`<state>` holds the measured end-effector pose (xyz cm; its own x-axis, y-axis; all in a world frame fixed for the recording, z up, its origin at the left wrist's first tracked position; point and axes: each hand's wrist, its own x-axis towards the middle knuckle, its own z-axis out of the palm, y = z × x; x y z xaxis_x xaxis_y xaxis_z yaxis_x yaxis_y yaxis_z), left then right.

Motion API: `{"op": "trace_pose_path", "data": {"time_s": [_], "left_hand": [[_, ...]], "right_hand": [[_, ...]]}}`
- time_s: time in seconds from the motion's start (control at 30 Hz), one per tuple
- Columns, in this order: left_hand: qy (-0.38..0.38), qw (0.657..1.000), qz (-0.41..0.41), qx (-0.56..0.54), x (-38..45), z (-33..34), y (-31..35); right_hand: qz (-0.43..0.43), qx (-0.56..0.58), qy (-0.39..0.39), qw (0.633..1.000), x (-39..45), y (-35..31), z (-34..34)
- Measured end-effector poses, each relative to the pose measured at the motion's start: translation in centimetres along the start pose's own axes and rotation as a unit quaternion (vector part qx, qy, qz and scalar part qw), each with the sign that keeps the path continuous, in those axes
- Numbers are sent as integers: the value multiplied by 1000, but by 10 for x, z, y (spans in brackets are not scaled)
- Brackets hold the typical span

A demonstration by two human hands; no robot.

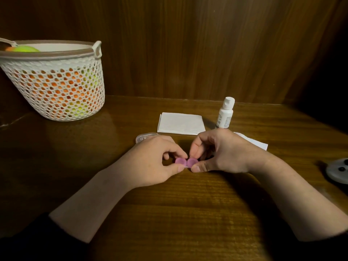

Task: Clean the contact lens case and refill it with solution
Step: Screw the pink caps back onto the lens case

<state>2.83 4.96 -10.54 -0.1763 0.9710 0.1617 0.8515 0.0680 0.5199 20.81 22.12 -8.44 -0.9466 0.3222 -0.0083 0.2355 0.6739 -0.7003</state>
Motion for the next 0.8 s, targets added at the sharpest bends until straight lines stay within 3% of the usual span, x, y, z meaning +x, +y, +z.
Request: {"op": "trace_pose_path", "data": {"time_s": [0.3,0.6,0.8], "left_hand": [[45,998,-20,25,3,1,1],[10,1000,3,23,1,0,-2],[55,997,-14,54,2,1,-1]], "right_hand": [[-4,-14,3,1000,0,-1,0],[3,-16,6,1000,0,-2,1],[9,-23,5,1000,0,-3,0]]}}
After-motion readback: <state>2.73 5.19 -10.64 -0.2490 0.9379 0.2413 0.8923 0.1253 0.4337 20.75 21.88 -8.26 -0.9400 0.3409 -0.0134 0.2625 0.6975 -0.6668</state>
